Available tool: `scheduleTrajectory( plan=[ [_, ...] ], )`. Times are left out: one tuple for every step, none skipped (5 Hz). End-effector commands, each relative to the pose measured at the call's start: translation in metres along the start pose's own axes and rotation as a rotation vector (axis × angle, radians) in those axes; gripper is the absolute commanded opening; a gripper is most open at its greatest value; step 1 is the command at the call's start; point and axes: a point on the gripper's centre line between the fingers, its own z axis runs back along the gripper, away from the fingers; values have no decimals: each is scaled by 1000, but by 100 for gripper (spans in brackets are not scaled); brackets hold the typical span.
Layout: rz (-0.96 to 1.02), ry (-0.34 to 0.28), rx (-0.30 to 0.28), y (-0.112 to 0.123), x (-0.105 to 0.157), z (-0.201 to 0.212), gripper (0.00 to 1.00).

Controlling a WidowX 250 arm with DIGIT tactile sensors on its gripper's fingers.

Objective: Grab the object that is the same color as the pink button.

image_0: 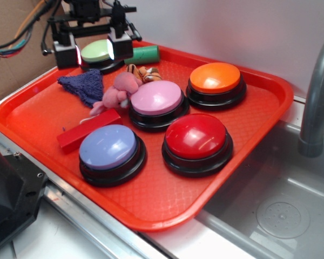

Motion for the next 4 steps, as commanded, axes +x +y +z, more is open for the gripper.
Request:
scheduleTrajectory(
  plan=[
    [-75, 36, -68, -8, -4, -14, 100],
    [-100, 25, -59, -15, -9, -21, 100],
    [-94, 30, -57, -21, -10, -29, 100],
    [-86, 38, -56, -22, -10, -32, 100]
  ],
)
